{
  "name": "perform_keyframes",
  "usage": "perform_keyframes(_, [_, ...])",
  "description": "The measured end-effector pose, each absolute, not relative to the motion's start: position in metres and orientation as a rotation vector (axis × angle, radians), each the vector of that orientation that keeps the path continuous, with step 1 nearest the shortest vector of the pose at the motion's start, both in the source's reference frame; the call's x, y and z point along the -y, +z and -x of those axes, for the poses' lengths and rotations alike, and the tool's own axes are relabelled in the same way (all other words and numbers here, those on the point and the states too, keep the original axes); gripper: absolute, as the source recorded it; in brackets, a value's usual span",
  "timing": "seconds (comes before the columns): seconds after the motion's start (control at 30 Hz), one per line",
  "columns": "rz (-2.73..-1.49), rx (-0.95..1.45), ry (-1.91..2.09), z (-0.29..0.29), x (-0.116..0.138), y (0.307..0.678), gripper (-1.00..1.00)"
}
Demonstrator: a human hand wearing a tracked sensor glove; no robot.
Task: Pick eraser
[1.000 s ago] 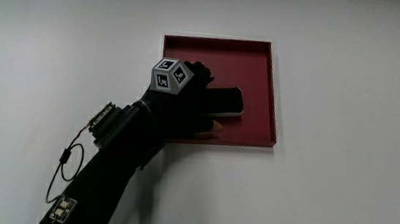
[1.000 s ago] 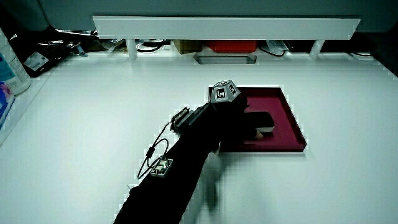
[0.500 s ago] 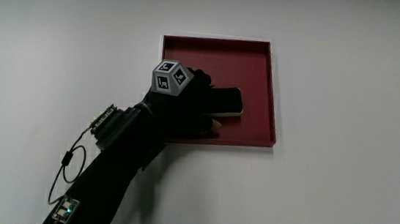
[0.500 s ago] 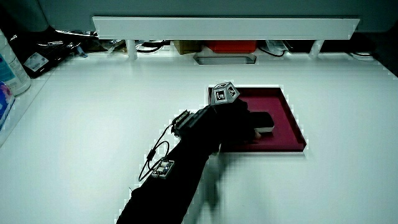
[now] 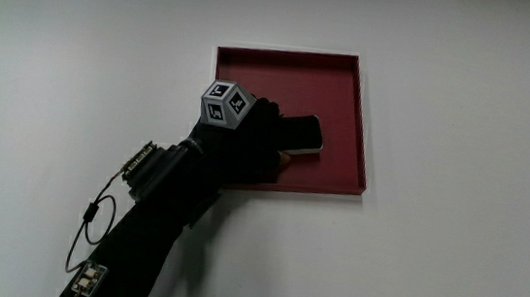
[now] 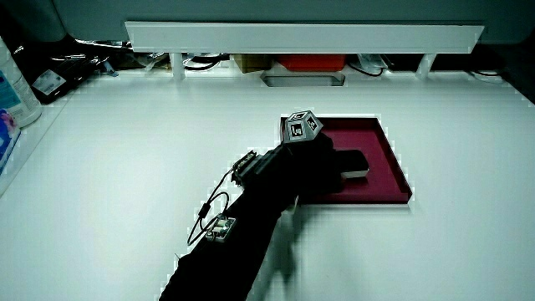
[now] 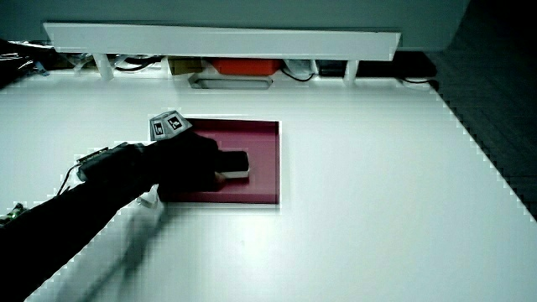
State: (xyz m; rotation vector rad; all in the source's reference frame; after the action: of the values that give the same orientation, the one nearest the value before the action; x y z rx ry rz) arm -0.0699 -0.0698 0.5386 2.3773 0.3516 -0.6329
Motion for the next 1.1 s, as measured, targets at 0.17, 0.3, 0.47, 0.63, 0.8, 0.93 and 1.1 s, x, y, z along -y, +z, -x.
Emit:
perform_keyframes(0.17, [-2.408,-0.374,-0.646,0.070,0.068,0.538,1.00])
perform_keyframes(0.3, [-2.415,-0.377,-0.652,0.073,0.071,0.528,1.00])
perform_keyframes(0.47, [-2.431,-0.407,-0.658,0.076,0.075,0.512,1.00])
perform_keyframes(0.63, [-2.463,-0.465,-0.646,0.081,0.076,0.482,1.00])
perform_keyframes(0.8, [-2.483,-0.526,-0.636,0.083,0.069,0.448,1.00])
perform_keyframes(0.93, [-2.505,-0.588,-0.602,0.083,0.057,0.423,1.00])
perform_keyframes(1.1, [-2.524,-0.641,-0.542,0.079,0.037,0.395,1.00])
